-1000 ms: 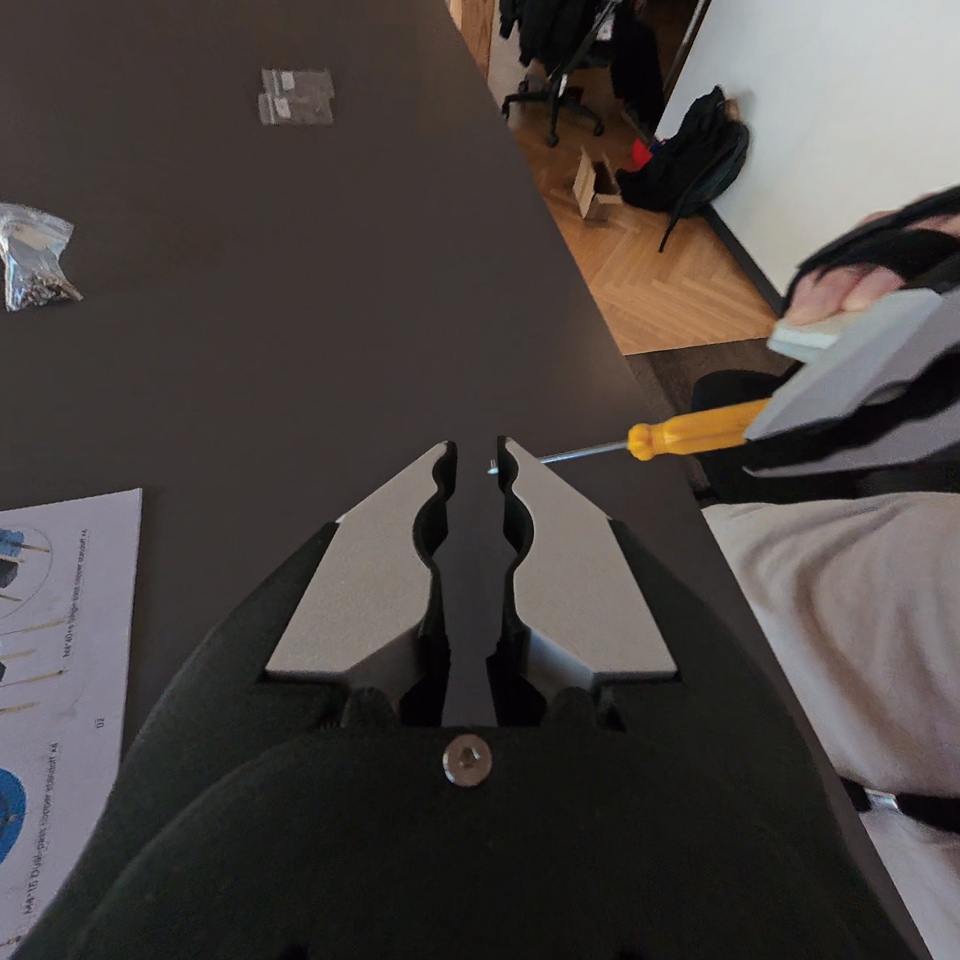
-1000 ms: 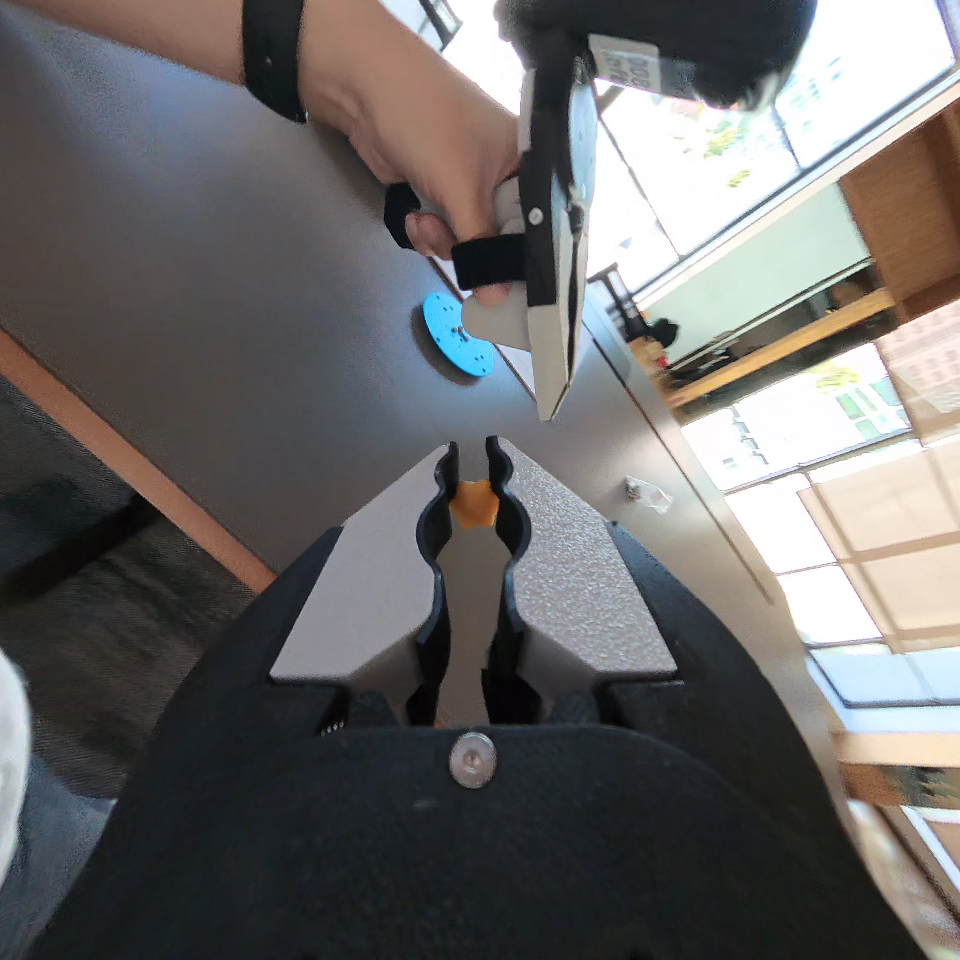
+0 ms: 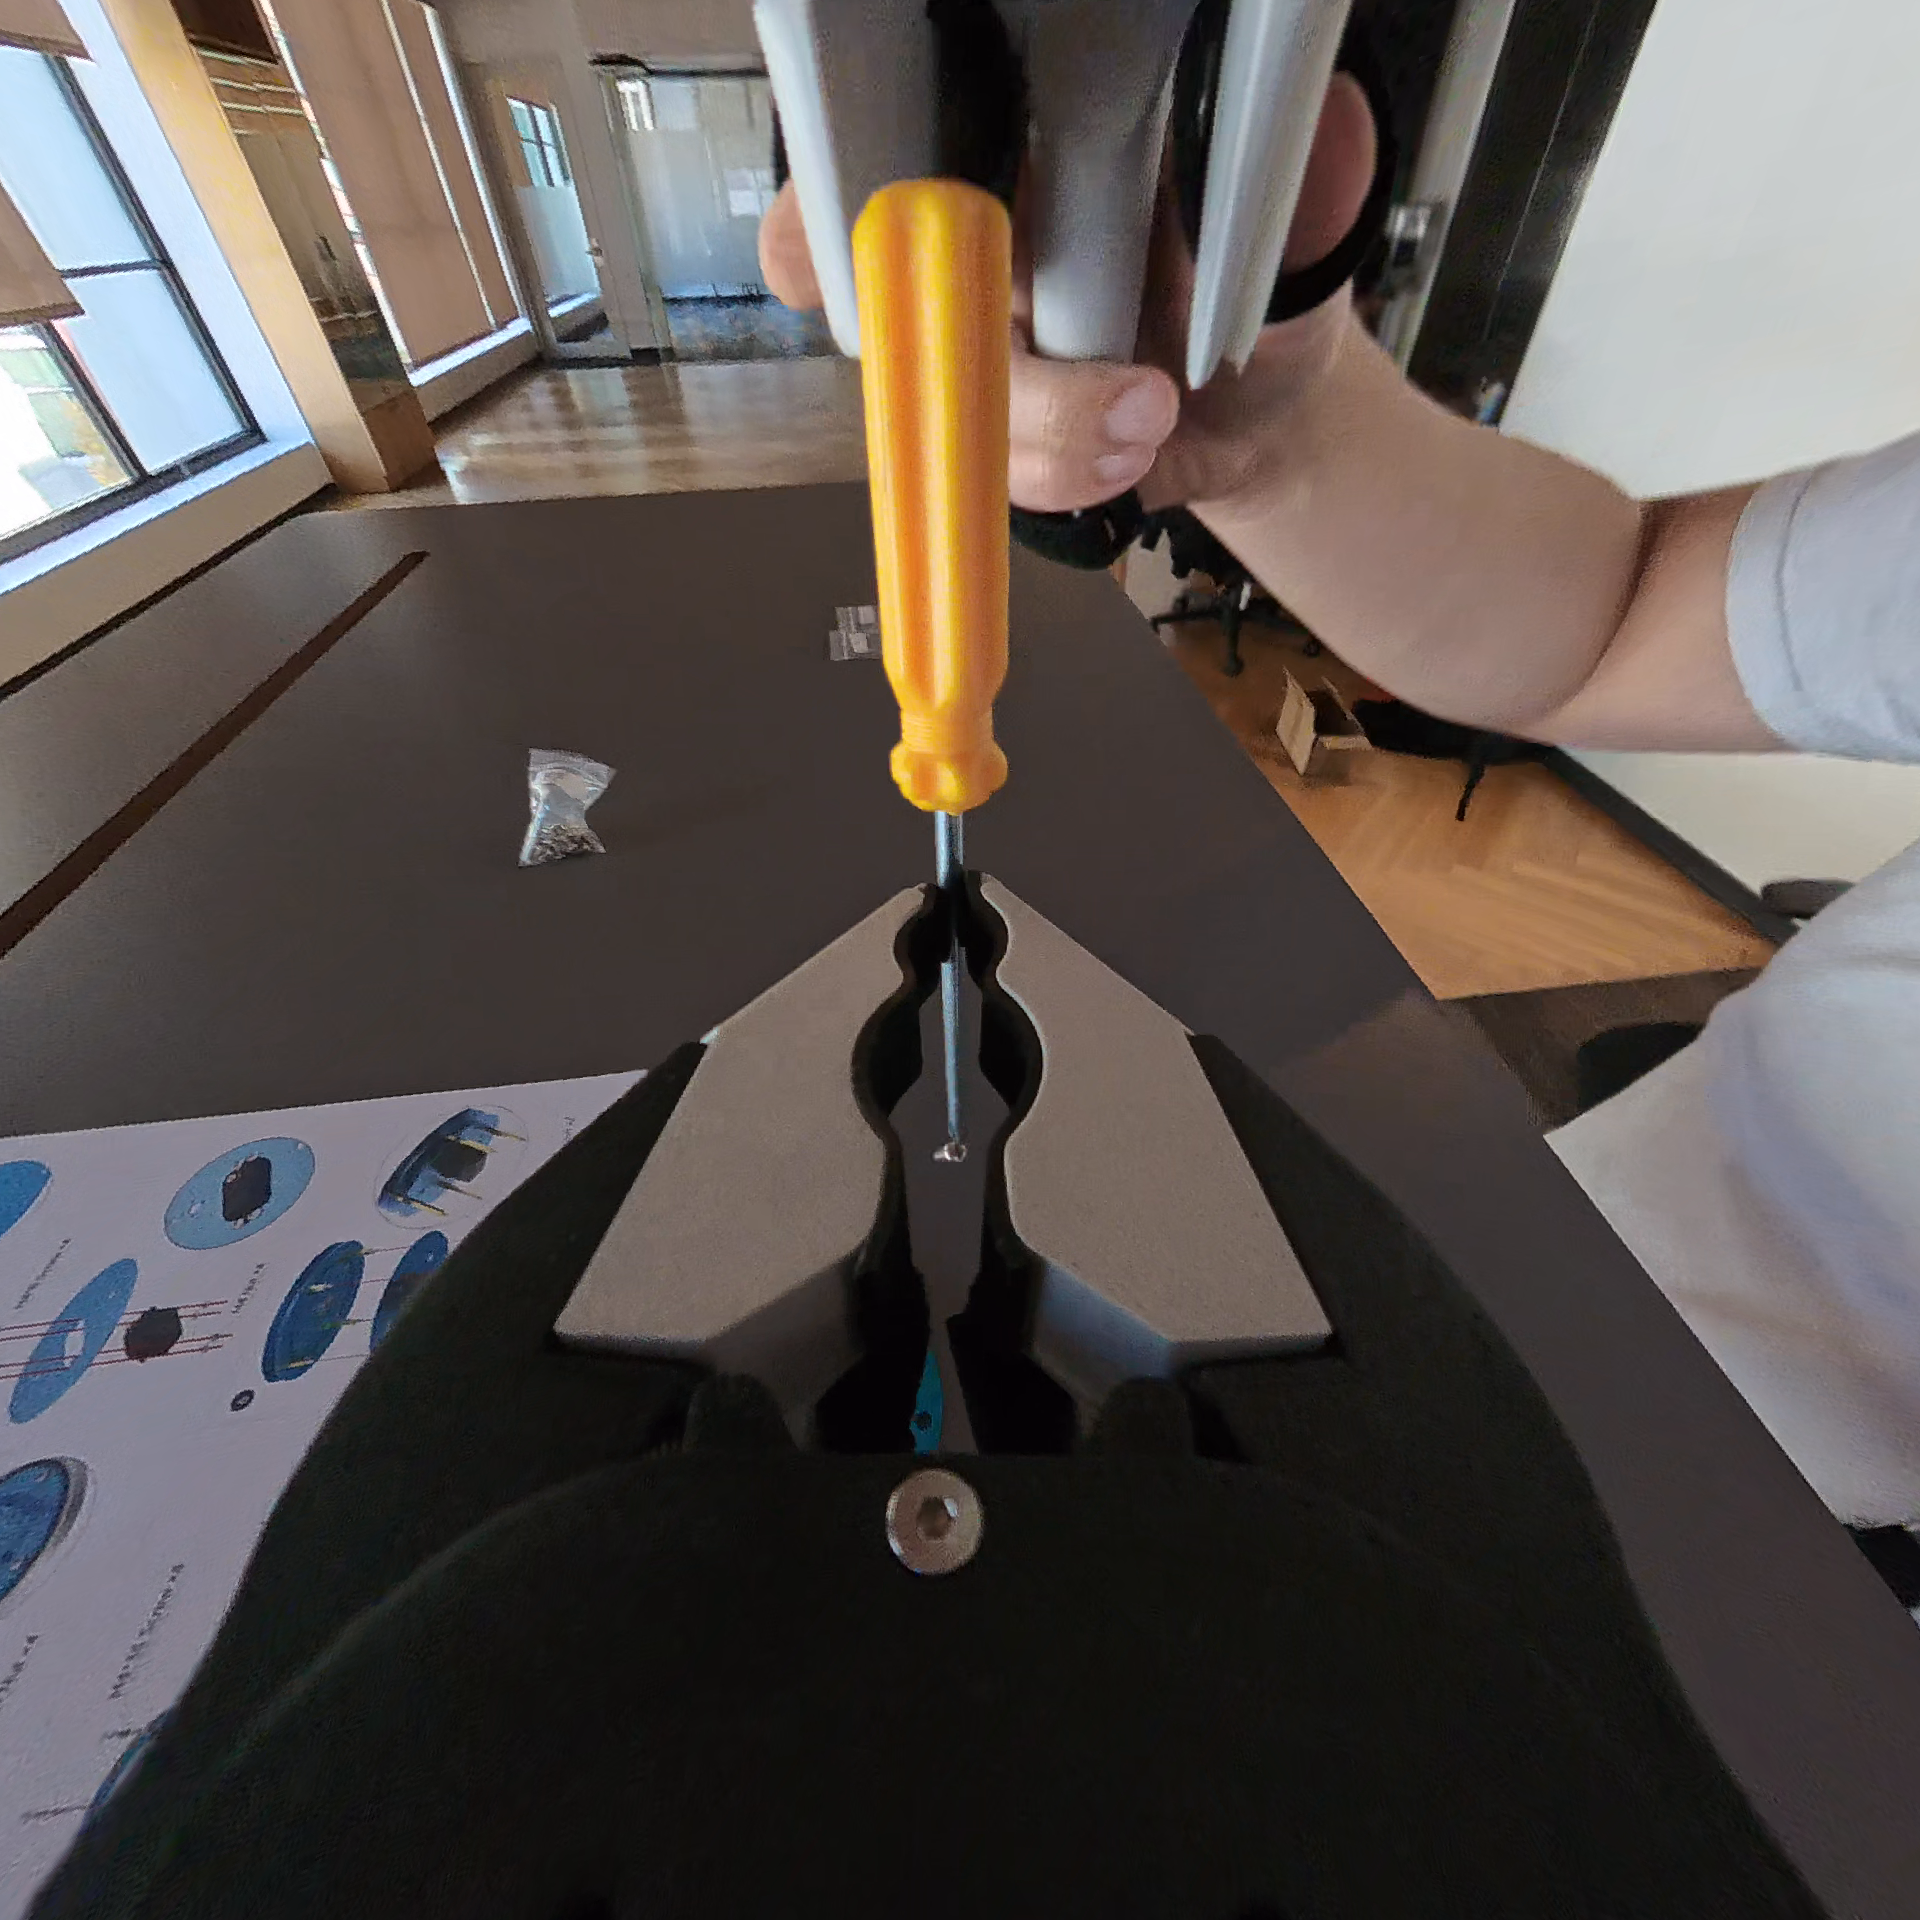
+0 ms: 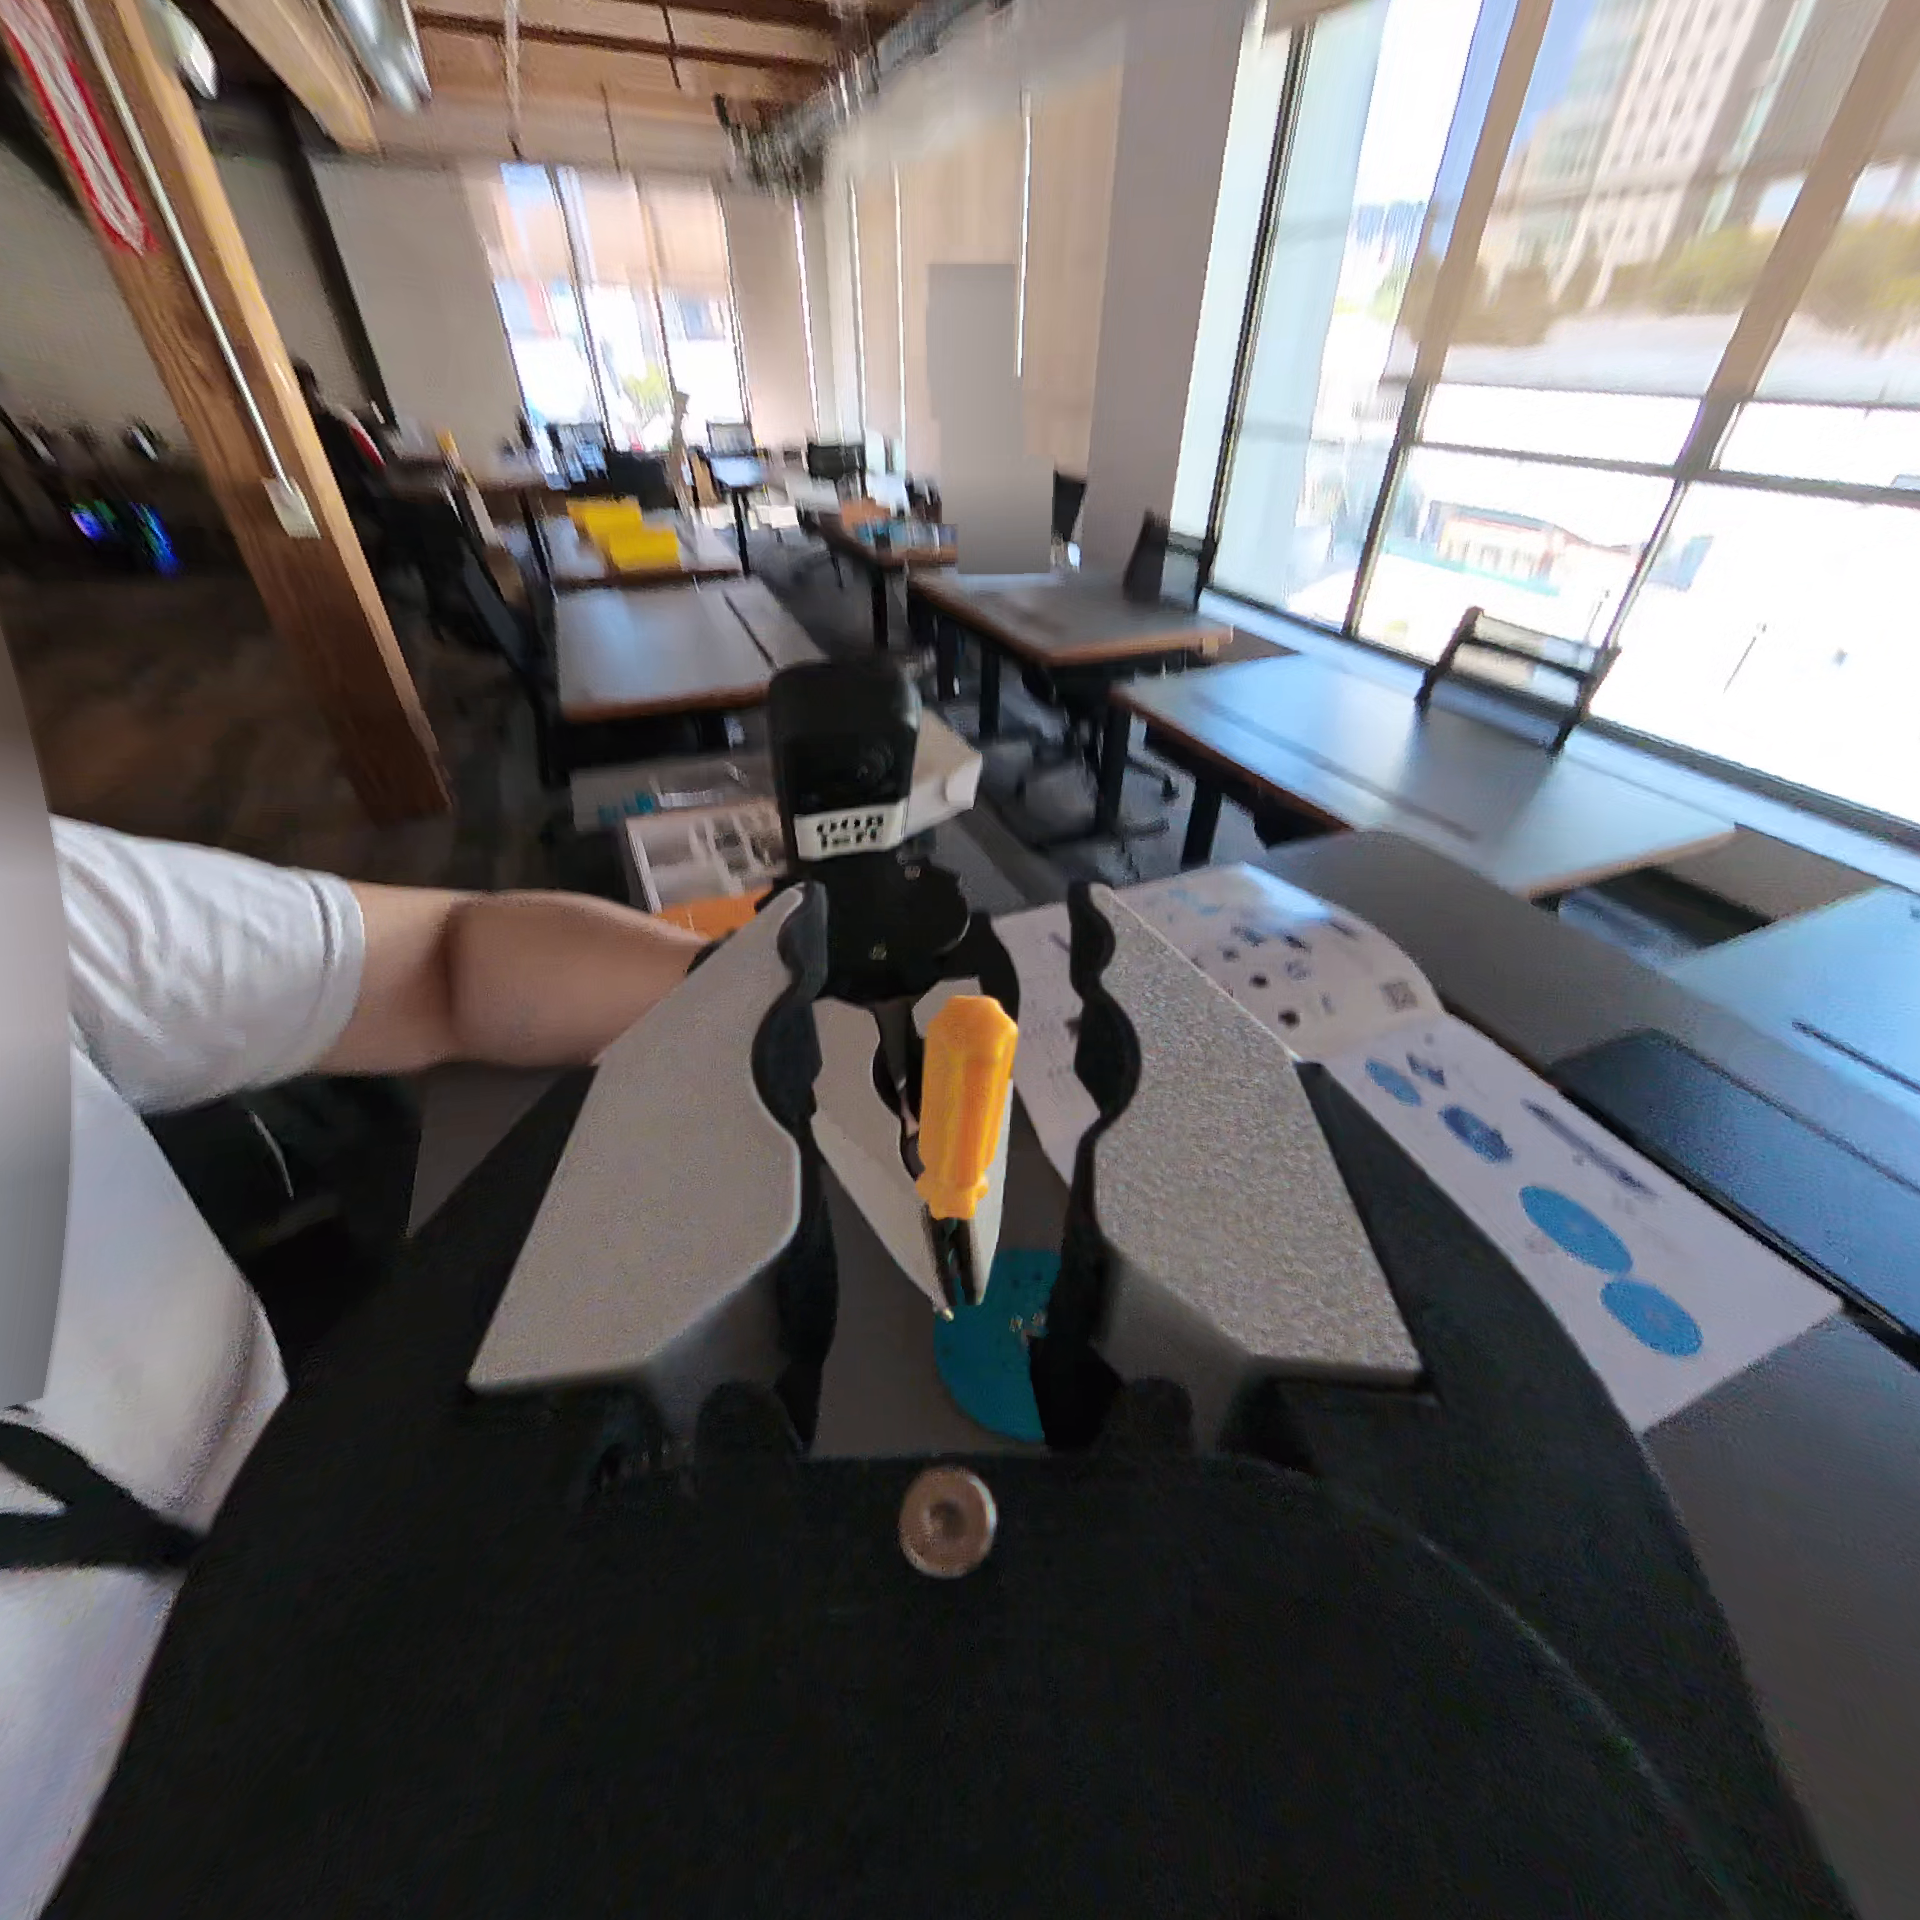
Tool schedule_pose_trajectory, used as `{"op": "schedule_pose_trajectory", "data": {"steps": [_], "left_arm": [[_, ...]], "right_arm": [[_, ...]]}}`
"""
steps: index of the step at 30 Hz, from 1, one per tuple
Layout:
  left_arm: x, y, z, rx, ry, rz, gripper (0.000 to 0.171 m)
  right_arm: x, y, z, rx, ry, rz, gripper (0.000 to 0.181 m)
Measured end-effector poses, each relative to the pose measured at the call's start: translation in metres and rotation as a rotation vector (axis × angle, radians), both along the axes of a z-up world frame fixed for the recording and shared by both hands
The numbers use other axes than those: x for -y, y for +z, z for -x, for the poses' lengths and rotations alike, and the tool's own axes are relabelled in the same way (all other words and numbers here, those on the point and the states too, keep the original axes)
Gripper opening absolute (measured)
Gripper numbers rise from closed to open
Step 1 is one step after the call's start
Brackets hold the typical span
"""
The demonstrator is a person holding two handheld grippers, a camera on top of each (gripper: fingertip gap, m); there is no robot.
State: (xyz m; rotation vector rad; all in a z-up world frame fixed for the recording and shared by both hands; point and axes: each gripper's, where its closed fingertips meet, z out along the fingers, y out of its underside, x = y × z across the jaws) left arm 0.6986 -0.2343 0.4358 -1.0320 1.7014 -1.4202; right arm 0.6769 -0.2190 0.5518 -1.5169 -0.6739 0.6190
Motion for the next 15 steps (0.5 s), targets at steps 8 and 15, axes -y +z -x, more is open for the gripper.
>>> {"op": "schedule_pose_trajectory", "data": {"steps": [8, 15], "left_arm": [[-0.033, -0.007, -0.007, 0.019, 0.143, 0.018, 0.001], [-0.043, -0.028, -0.011, -0.043, 0.11, 0.046, 0.002]], "right_arm": [[-0.03, -0.042, -0.022, -0.229, 0.298, 0.075, 0.06], [-0.053, -0.065, 0.002, -0.099, 0.403, 0.038, 0.016]]}}
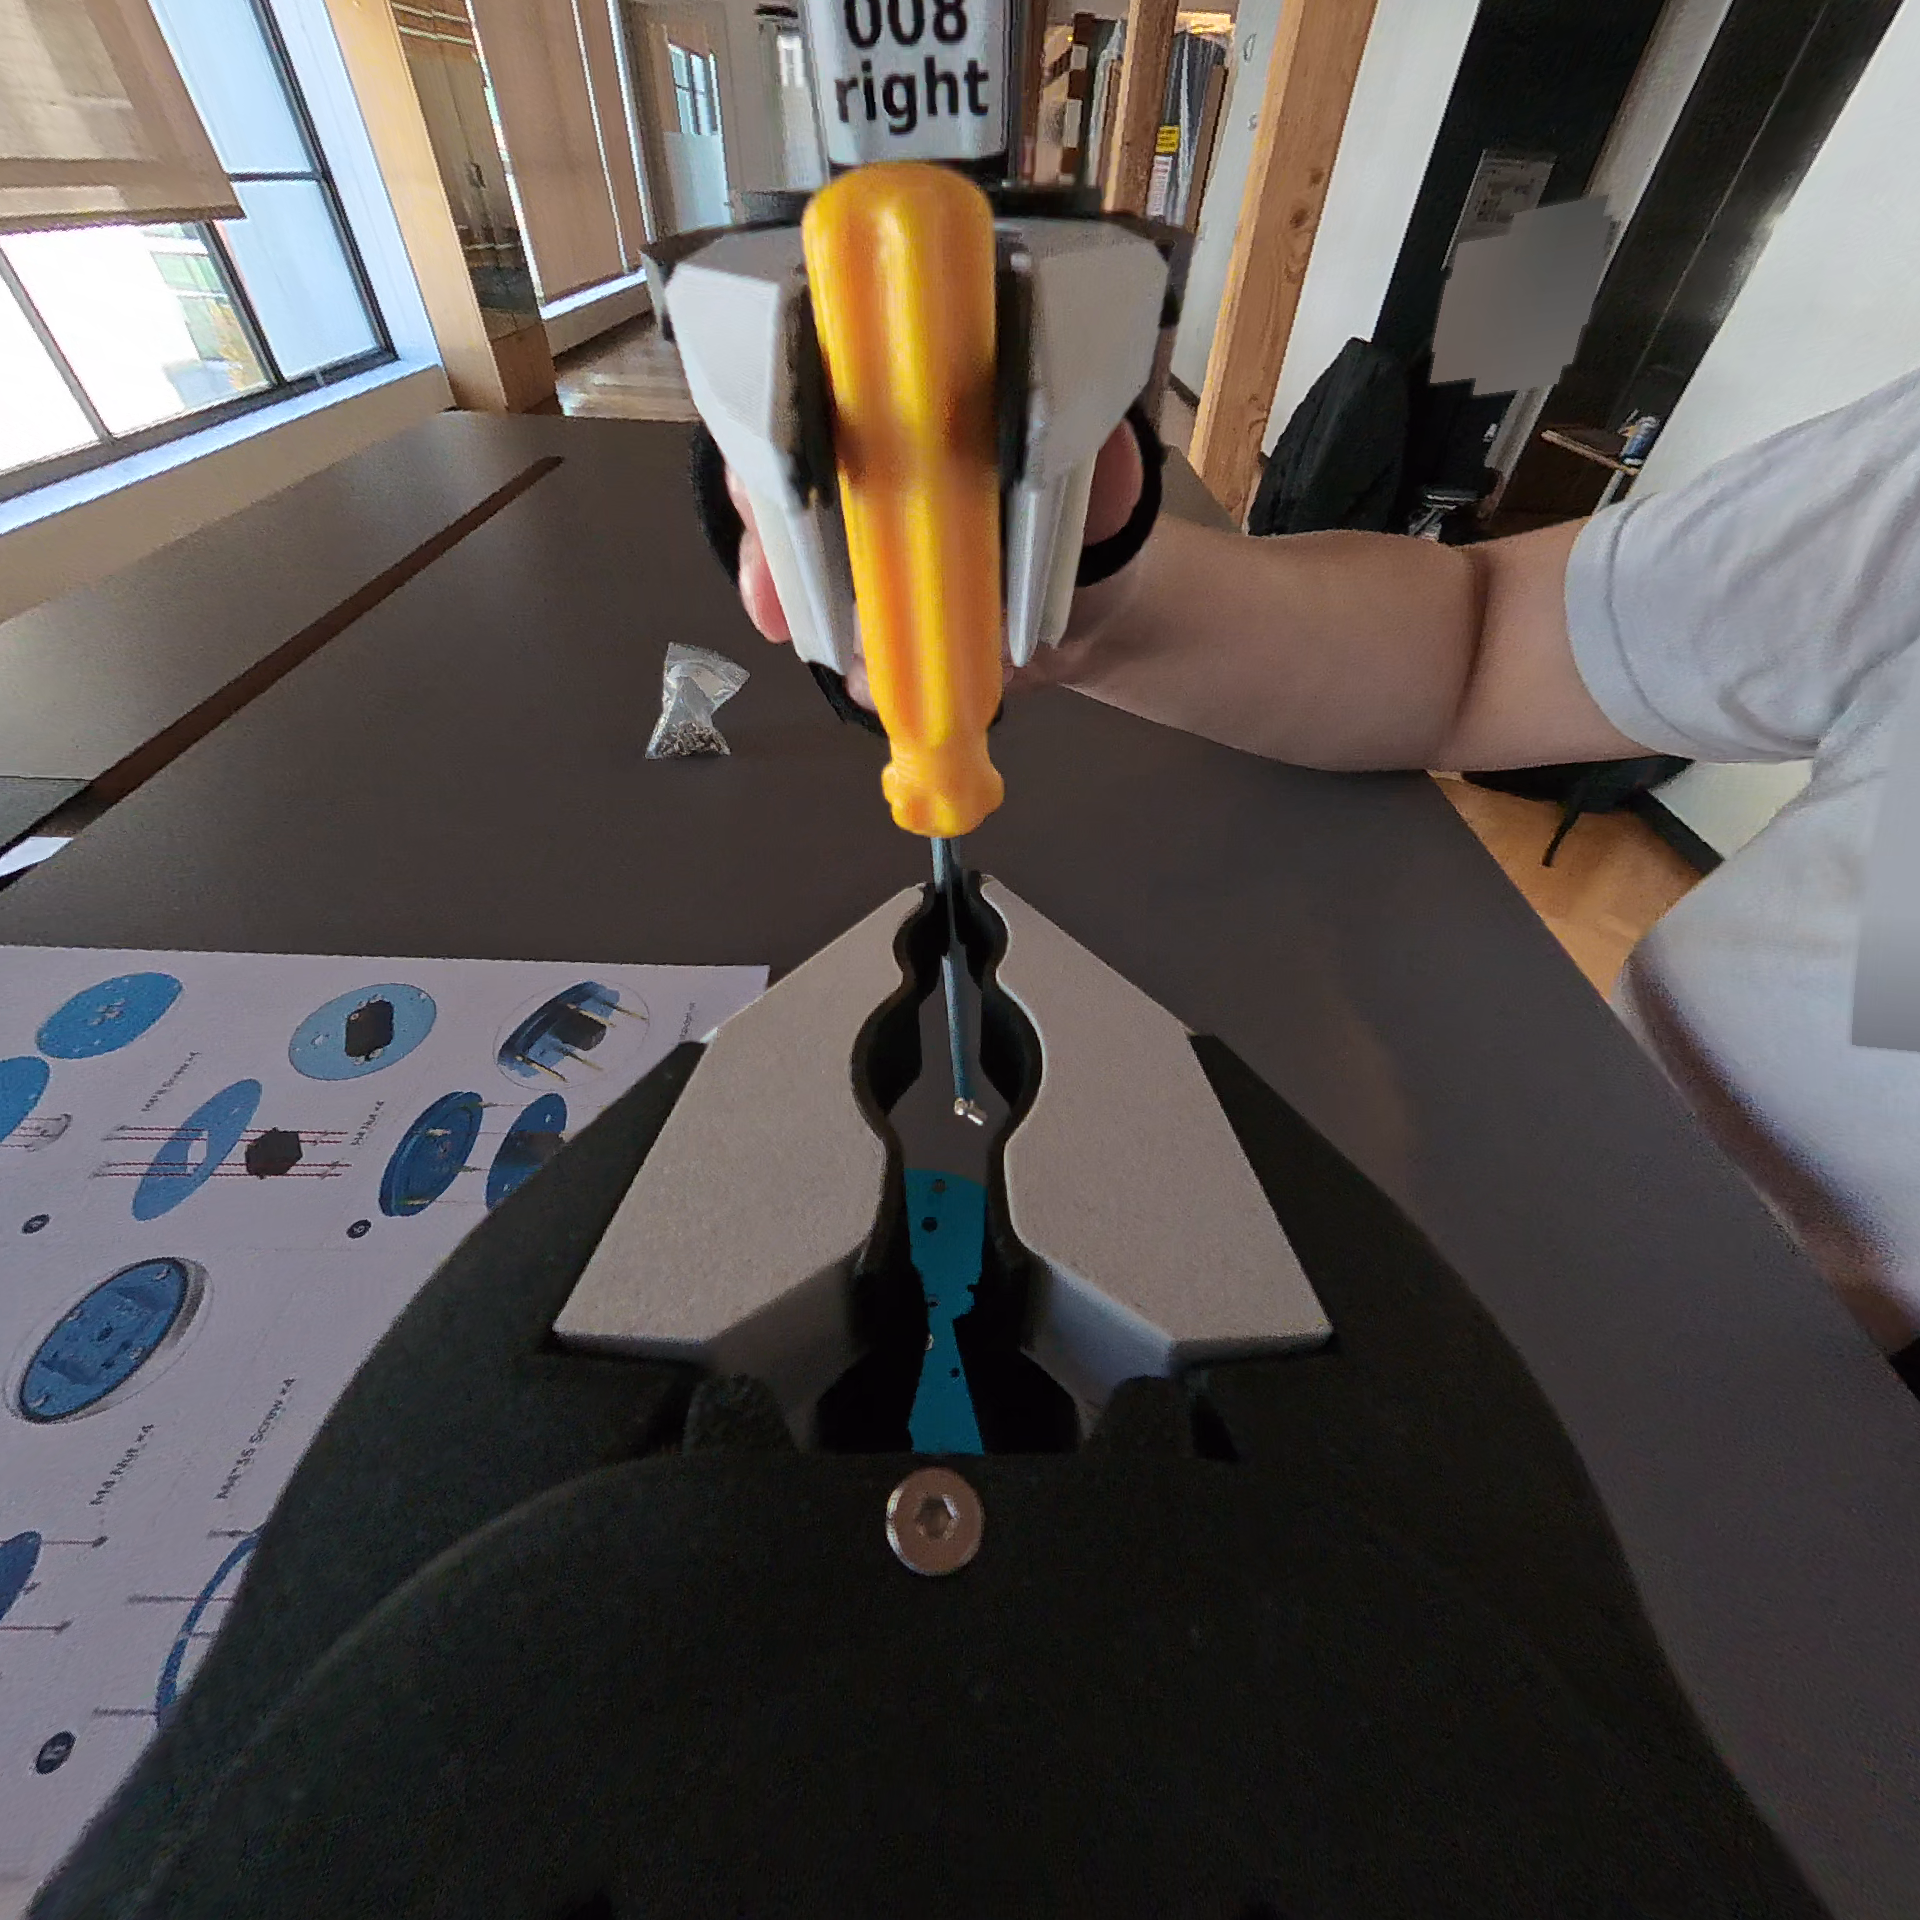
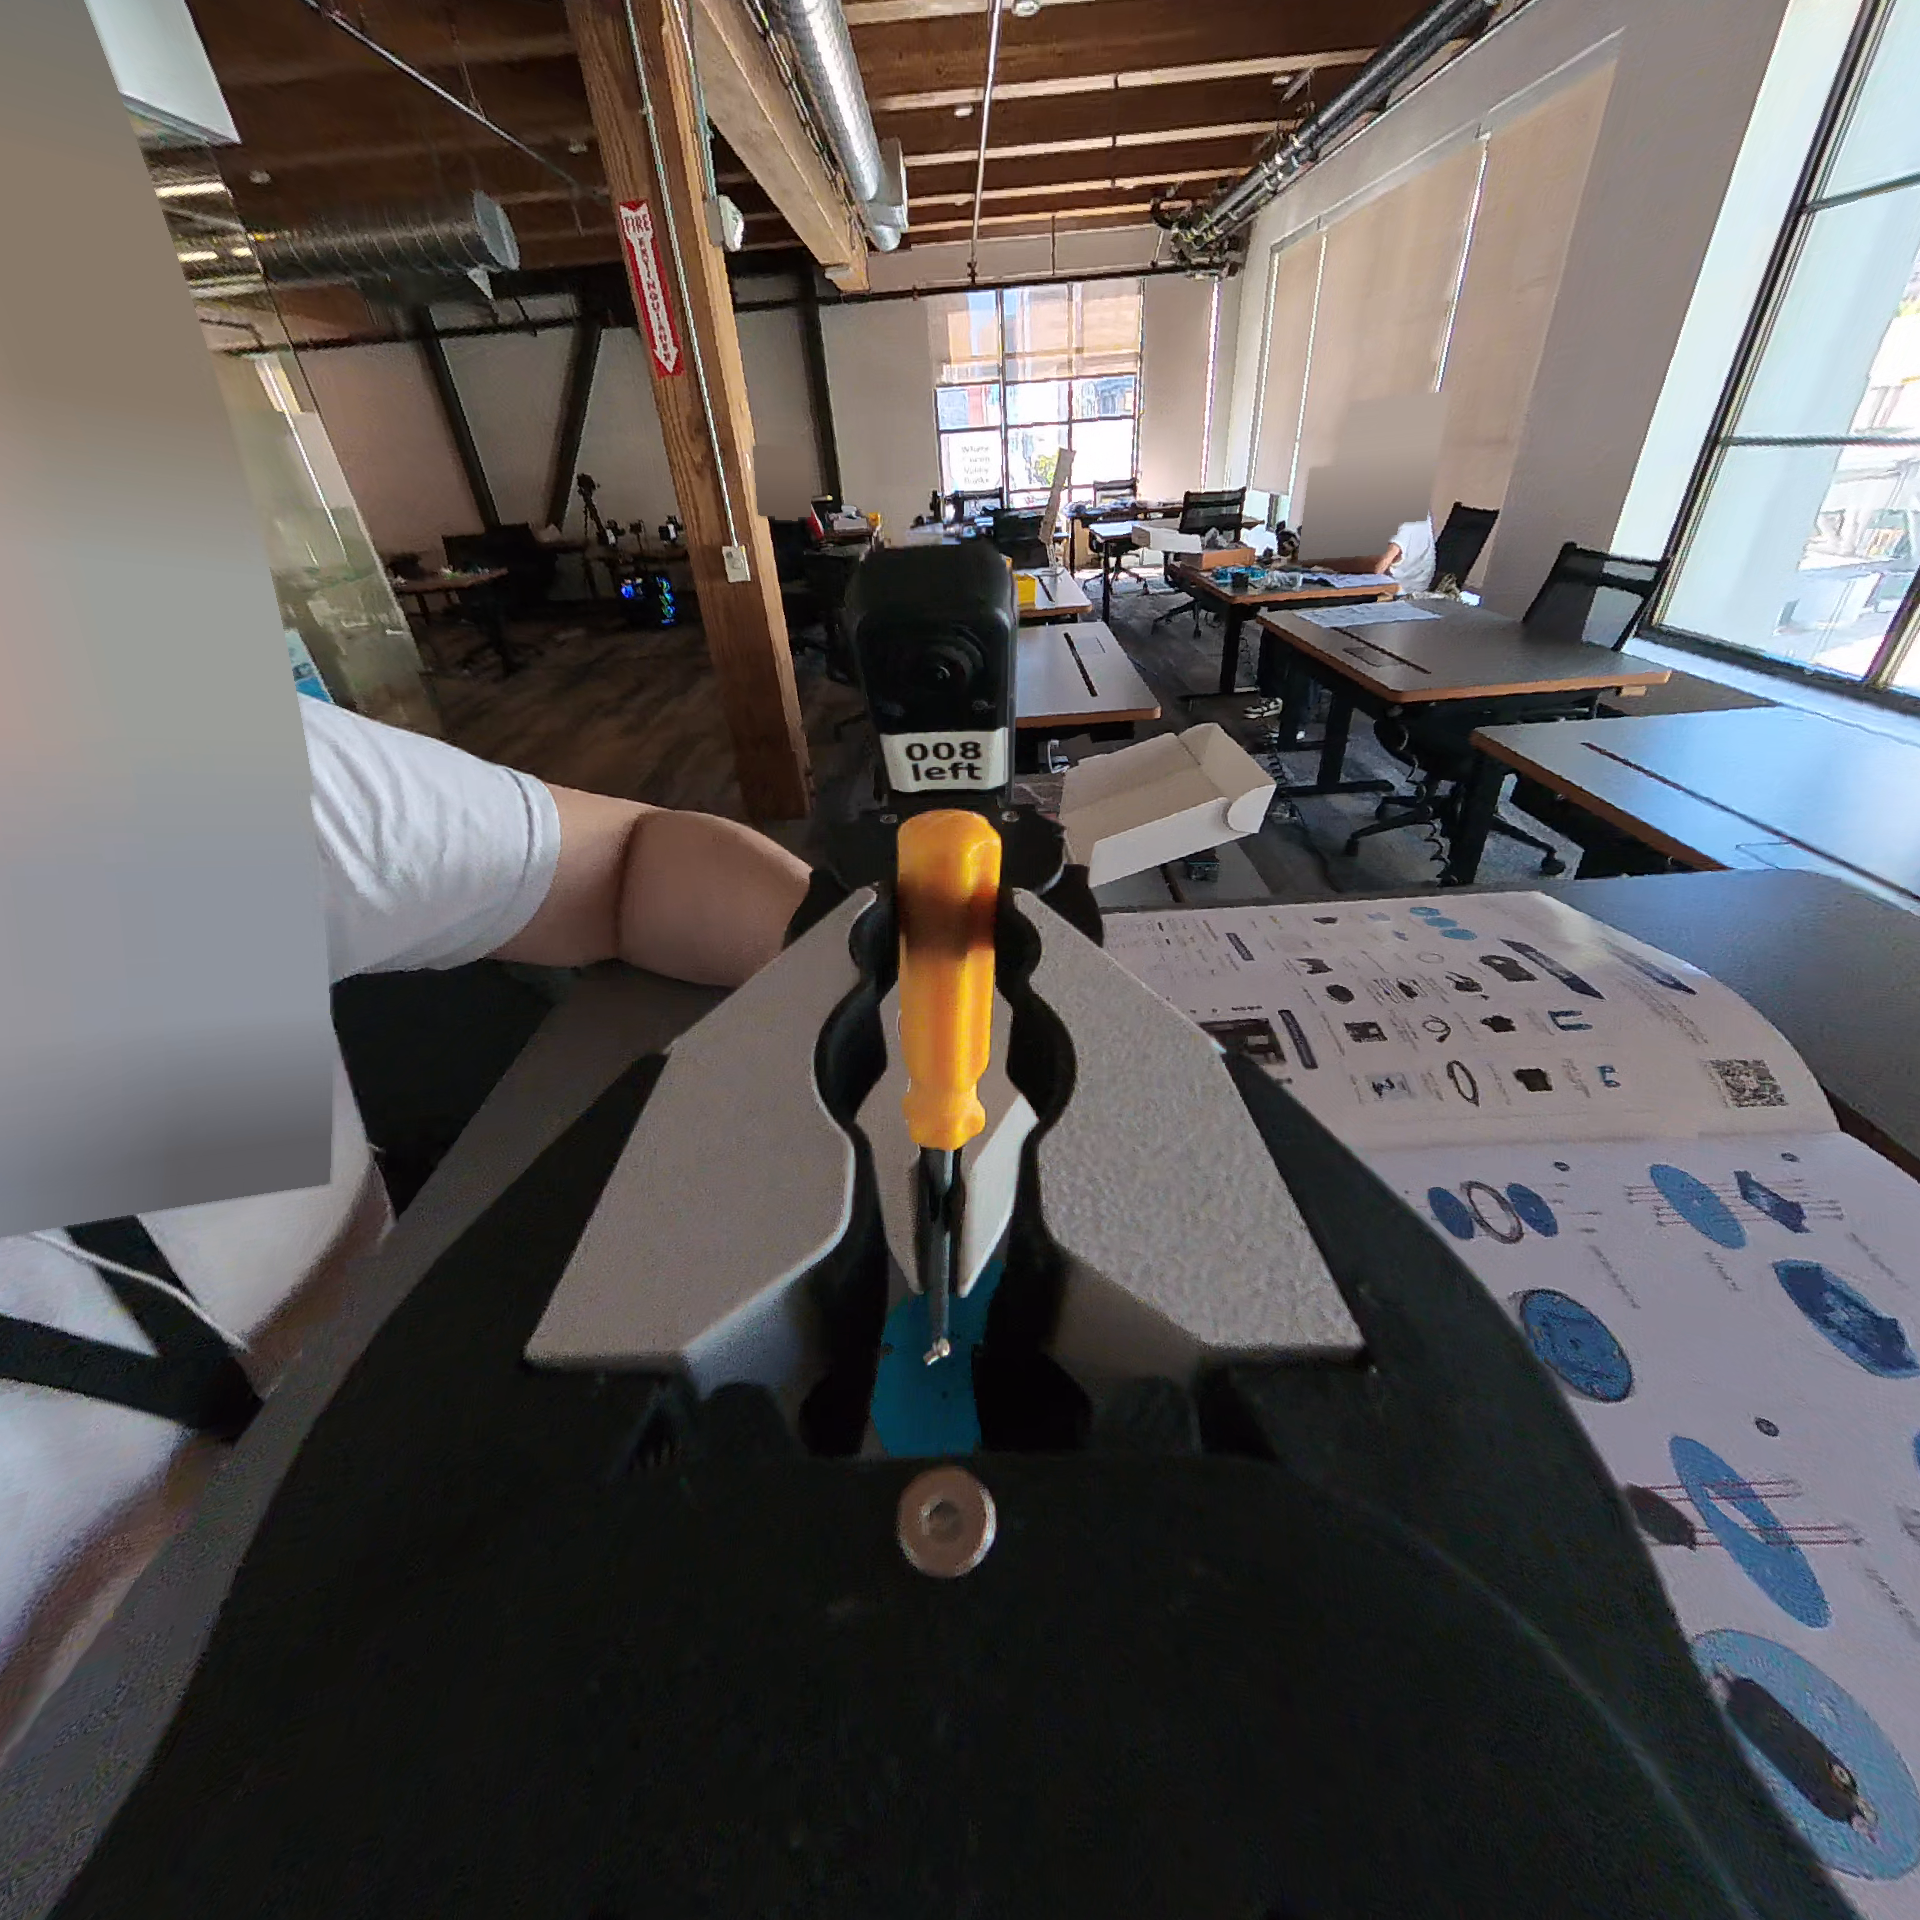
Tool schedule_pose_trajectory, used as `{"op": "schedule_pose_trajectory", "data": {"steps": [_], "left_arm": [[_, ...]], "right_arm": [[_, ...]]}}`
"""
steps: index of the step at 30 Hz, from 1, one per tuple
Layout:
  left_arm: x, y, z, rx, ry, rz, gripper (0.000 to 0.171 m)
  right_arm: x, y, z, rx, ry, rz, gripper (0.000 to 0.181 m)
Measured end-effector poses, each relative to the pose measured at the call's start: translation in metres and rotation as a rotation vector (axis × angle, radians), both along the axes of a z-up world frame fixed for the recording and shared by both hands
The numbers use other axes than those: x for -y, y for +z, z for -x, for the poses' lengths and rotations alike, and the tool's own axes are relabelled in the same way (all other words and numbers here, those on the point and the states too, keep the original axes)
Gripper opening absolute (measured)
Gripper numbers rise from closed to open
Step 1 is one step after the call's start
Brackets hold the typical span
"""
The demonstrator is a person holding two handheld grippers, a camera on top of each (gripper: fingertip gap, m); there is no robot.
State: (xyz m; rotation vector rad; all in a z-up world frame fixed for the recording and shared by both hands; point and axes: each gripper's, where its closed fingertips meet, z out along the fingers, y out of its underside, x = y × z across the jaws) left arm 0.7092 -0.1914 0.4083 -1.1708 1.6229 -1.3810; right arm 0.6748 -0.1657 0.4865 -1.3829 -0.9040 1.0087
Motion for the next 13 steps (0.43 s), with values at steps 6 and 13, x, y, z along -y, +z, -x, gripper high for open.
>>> {"op": "schedule_pose_trajectory", "data": {"steps": [6, 13], "left_arm": [[-0.007, -0.01, 0.008, -0.049, -0.059, 0.052, 0.01], [-0.007, -0.024, 0.019, -0.111, -0.14, 0.039, 0.022]], "right_arm": [[-0.004, -0.007, 0.009, -0.017, 0.004, 0.009, 0.016], [-0.008, -0.015, 0.005, -0.106, -0.002, 0.066, 0.016]]}}
